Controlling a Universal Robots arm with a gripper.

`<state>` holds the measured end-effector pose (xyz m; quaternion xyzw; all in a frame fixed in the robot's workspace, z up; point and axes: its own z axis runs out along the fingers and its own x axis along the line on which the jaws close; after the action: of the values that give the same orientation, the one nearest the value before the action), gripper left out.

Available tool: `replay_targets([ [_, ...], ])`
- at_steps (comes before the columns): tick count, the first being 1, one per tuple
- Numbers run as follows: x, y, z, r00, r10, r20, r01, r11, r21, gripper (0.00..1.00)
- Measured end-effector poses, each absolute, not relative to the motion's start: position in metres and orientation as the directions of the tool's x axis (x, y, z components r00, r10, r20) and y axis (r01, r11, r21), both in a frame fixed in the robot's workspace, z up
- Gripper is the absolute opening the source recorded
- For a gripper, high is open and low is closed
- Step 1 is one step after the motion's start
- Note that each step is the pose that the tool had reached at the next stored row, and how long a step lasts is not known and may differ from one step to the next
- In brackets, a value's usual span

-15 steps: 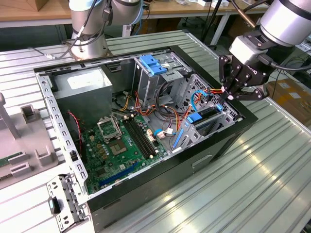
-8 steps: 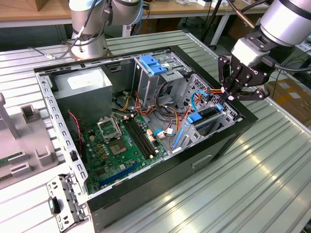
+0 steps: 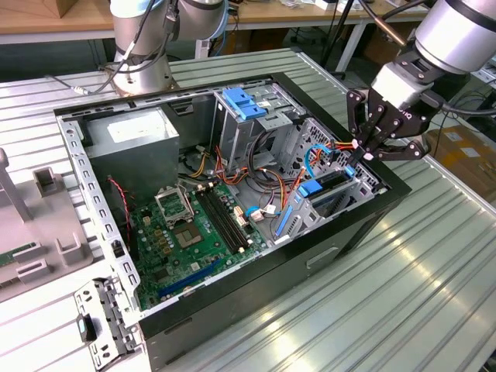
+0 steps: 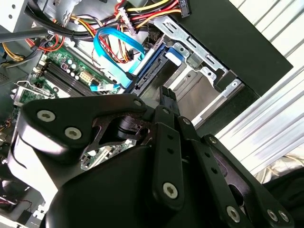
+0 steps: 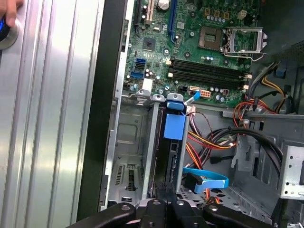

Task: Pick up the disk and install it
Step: 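Insert the first disk wire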

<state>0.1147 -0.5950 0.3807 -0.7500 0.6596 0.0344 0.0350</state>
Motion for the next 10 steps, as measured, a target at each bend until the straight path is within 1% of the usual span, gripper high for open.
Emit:
replay_targets([
  [10,0.1147,-0.5950,0.3807,0.168,-0.981,-0.098,-0.986,-0.168,-0.007,0.11],
])
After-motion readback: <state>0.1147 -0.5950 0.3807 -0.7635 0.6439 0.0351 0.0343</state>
